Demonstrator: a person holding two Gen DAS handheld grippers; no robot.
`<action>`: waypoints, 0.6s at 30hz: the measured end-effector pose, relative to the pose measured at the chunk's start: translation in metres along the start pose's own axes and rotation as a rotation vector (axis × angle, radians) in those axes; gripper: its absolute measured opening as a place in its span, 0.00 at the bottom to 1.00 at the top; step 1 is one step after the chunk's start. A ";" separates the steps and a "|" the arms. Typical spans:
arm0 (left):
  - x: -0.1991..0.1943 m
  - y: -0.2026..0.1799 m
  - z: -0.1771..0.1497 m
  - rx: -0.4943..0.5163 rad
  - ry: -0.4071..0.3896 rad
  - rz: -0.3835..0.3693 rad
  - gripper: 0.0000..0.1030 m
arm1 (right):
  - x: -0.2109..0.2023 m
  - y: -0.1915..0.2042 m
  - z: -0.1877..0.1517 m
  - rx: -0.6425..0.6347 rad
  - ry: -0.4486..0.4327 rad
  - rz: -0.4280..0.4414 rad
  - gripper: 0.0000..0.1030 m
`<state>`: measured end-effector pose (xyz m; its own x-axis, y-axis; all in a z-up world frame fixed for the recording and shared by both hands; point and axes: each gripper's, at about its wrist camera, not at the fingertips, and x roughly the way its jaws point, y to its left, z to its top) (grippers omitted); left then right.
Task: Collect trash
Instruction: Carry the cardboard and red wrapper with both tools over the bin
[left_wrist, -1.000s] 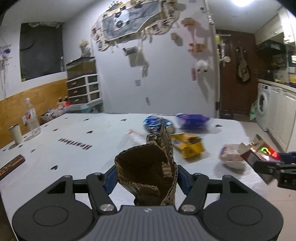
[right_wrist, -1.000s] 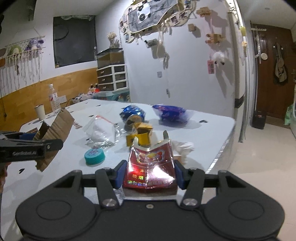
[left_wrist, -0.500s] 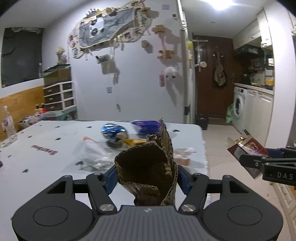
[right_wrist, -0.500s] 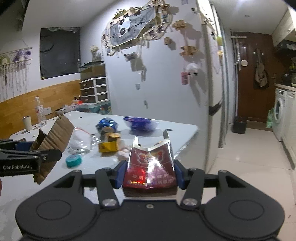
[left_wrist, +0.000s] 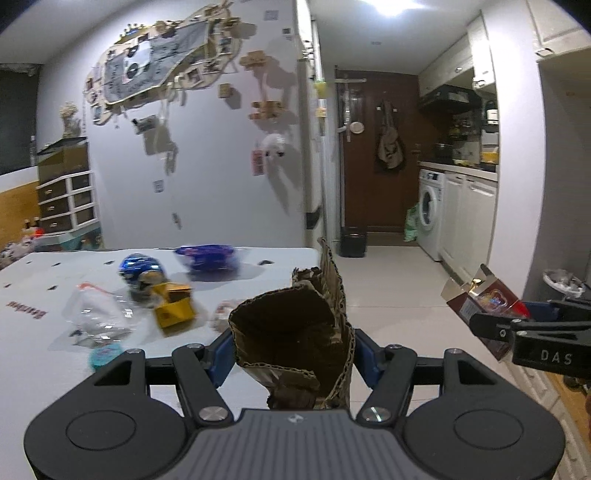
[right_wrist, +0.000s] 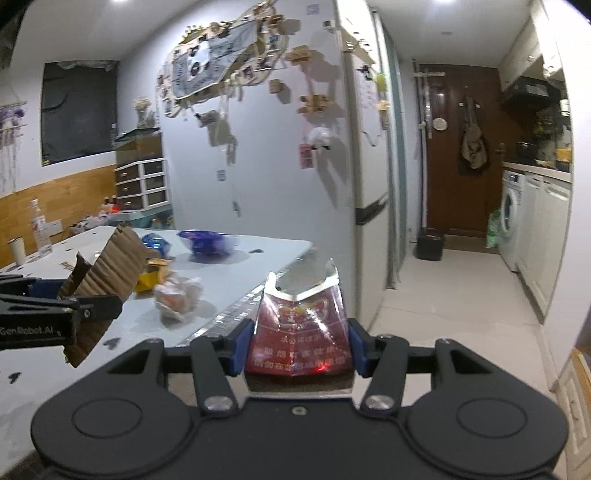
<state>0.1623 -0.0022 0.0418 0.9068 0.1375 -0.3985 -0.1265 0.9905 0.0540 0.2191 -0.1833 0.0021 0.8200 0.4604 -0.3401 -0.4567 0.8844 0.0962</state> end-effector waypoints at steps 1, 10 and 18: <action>0.001 -0.007 0.000 0.001 0.001 -0.012 0.64 | -0.002 -0.007 -0.002 0.006 0.000 -0.010 0.53; 0.026 -0.067 -0.006 0.030 0.027 -0.100 0.64 | -0.014 -0.056 -0.016 0.061 0.009 -0.072 0.53; 0.077 -0.104 -0.027 0.039 0.117 -0.152 0.64 | 0.002 -0.101 -0.045 0.115 0.098 -0.099 0.53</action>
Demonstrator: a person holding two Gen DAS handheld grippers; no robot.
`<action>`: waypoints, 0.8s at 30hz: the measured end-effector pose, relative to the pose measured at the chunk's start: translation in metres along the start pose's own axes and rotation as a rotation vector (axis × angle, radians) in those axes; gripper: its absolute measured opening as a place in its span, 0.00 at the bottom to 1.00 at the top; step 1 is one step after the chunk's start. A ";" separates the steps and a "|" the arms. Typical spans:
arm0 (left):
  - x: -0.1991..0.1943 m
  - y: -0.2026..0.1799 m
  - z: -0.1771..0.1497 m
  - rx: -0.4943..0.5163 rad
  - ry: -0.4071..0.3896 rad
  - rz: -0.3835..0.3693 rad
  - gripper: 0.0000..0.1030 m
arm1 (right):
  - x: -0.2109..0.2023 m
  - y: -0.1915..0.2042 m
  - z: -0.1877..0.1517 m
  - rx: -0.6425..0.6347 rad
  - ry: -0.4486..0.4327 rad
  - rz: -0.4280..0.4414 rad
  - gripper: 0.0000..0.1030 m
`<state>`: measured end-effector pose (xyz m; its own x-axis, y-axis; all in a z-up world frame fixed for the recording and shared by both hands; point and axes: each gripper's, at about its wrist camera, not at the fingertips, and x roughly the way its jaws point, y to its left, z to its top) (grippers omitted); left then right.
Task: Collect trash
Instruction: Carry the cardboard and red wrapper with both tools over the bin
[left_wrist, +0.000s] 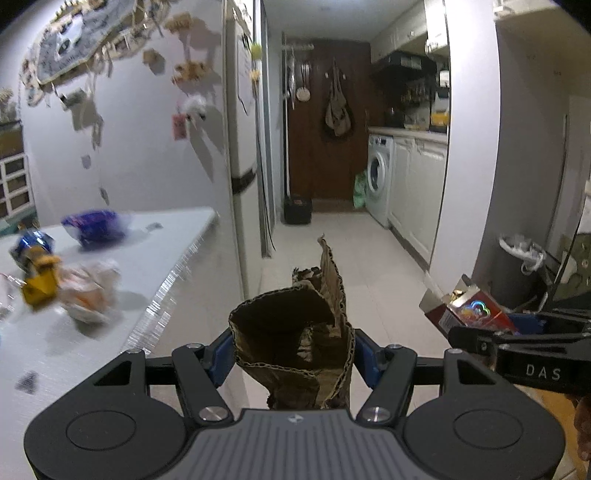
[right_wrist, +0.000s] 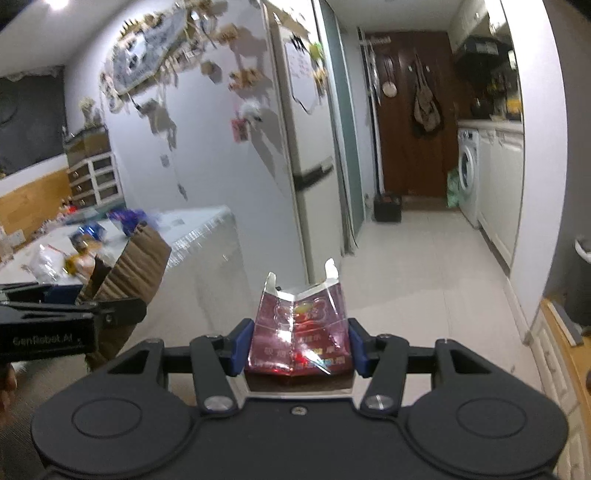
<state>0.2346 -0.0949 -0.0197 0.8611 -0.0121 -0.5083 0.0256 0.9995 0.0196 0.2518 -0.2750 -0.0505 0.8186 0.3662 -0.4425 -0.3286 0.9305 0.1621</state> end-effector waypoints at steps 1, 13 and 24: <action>0.009 -0.002 -0.003 -0.003 0.015 -0.002 0.64 | 0.007 -0.006 -0.004 0.007 0.024 -0.003 0.53; 0.128 -0.005 -0.066 -0.069 0.245 -0.064 0.64 | 0.091 -0.037 -0.047 0.040 0.259 -0.050 0.53; 0.234 0.007 -0.133 -0.098 0.418 -0.090 0.64 | 0.175 -0.038 -0.100 0.002 0.497 -0.080 0.53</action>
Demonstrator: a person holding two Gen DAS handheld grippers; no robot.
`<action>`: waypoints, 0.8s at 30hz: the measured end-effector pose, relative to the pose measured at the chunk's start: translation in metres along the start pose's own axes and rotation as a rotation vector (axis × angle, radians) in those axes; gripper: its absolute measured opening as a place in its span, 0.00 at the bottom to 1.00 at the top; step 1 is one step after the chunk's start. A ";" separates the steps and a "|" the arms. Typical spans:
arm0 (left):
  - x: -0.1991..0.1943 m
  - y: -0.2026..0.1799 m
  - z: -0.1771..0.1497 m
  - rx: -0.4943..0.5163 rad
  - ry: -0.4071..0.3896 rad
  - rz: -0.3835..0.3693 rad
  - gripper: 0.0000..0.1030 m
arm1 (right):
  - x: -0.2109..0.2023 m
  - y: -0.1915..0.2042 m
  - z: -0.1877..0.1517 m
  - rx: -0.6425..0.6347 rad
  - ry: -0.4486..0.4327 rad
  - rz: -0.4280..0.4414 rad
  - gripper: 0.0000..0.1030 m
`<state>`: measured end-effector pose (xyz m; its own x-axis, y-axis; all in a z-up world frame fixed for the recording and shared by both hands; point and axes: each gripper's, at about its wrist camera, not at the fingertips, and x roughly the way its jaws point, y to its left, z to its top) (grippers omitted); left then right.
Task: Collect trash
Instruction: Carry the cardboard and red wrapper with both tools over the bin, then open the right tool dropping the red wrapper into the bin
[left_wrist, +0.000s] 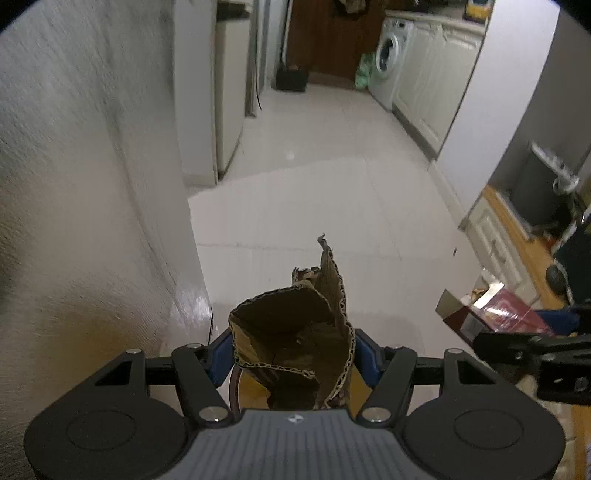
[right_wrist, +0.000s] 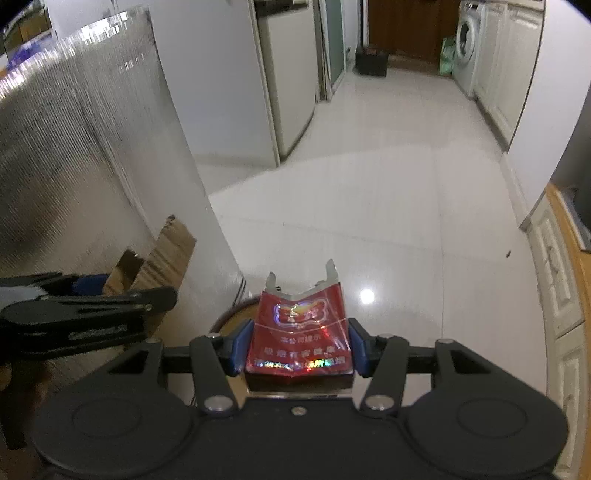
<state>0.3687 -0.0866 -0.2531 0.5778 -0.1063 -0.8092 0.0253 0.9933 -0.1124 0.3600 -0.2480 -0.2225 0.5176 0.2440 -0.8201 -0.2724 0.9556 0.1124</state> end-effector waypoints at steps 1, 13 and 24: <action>0.012 0.002 -0.002 -0.003 0.021 -0.004 0.64 | 0.008 -0.001 -0.001 0.004 0.016 0.005 0.53; 0.117 0.021 -0.036 -0.041 0.187 -0.023 0.64 | 0.108 -0.028 -0.032 0.089 0.237 -0.003 0.53; 0.162 0.036 -0.044 -0.114 0.256 -0.050 0.64 | 0.187 0.005 -0.043 -0.023 0.410 0.047 0.53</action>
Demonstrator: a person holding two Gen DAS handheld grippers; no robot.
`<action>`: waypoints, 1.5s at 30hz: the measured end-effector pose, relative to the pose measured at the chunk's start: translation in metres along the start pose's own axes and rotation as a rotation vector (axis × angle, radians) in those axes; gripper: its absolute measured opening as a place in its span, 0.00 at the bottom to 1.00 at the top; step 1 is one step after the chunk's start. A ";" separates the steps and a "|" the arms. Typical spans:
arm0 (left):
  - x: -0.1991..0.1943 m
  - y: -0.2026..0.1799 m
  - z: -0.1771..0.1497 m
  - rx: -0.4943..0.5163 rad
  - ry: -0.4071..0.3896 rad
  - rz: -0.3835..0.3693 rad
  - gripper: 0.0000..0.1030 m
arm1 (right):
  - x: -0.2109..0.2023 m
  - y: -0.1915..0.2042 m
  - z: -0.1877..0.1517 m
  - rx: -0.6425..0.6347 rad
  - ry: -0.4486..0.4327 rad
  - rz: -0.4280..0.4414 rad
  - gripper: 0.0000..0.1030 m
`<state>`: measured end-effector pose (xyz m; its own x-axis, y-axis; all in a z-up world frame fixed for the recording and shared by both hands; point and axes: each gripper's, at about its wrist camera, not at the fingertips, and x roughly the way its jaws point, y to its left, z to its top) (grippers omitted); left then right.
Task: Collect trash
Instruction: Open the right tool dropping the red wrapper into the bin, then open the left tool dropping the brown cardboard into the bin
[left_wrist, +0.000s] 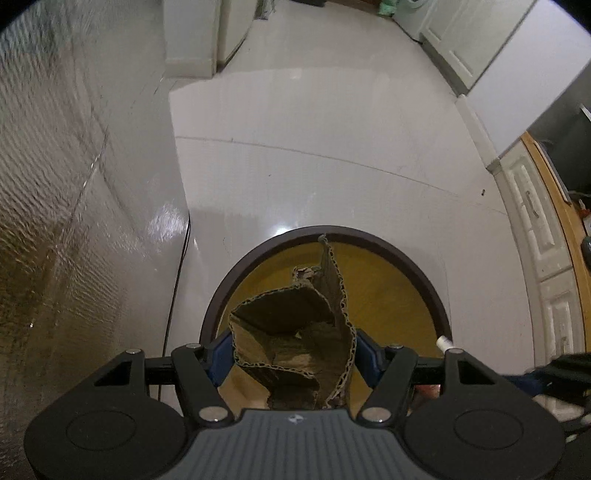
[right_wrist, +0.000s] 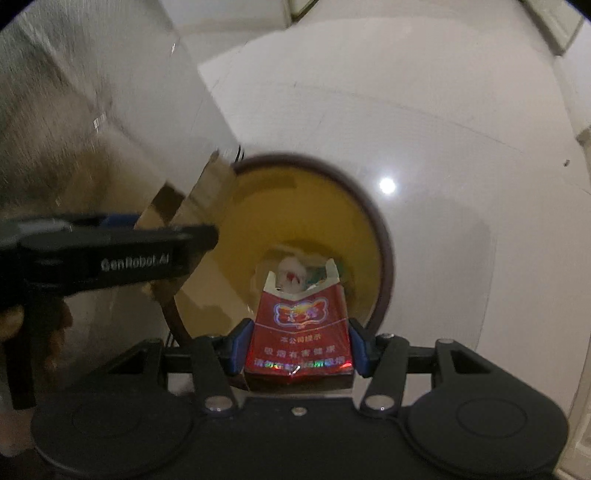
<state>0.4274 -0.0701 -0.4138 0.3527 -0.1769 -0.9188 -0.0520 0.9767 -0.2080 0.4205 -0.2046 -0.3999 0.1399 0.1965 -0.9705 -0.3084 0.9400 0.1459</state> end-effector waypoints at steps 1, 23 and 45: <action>0.002 0.002 0.000 -0.010 0.001 -0.001 0.64 | 0.006 0.003 0.001 -0.010 0.013 -0.004 0.53; 0.040 0.013 -0.003 -0.048 0.096 -0.045 0.65 | 0.066 0.018 0.000 -0.052 0.200 0.028 0.81; 0.045 0.007 -0.004 0.071 0.177 0.079 0.91 | 0.081 0.003 -0.010 -0.023 0.194 0.019 0.94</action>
<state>0.4391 -0.0721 -0.4580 0.1801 -0.1114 -0.9773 -0.0051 0.9934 -0.1142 0.4218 -0.1889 -0.4804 -0.0495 0.1544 -0.9868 -0.3306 0.9298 0.1621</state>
